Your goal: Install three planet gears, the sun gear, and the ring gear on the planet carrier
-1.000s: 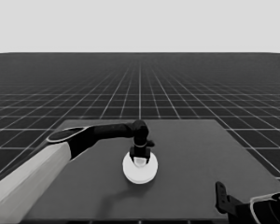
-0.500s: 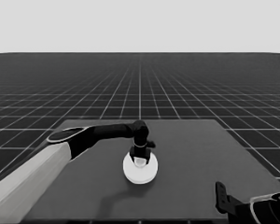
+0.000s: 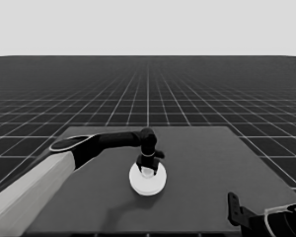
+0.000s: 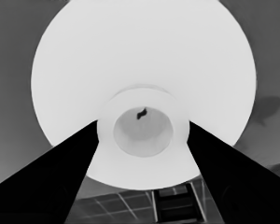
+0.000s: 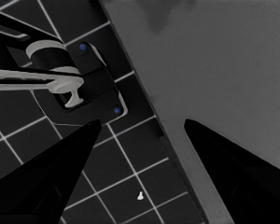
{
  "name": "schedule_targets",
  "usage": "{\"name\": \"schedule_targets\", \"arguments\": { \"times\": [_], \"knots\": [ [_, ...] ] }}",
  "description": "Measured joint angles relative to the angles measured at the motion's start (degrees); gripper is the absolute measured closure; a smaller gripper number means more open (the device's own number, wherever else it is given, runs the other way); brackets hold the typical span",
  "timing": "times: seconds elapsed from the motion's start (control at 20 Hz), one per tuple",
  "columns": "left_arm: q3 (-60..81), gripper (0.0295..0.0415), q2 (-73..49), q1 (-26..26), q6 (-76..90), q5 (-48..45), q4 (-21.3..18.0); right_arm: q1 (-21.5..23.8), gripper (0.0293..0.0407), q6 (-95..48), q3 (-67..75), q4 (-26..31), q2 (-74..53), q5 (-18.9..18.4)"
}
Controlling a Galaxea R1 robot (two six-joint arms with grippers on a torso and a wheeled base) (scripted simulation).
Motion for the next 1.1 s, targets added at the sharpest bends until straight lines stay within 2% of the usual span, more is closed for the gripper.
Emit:
{"name": "schedule_targets", "arguments": {
  "times": [1.1],
  "knots": [
    [0.00, 0.0362, 0.00, 0.12, 11.00, -0.01, 0.00, 0.00, 0.0315, 0.00, 0.00, 0.00, 0.00, 0.00]
  ]
}}
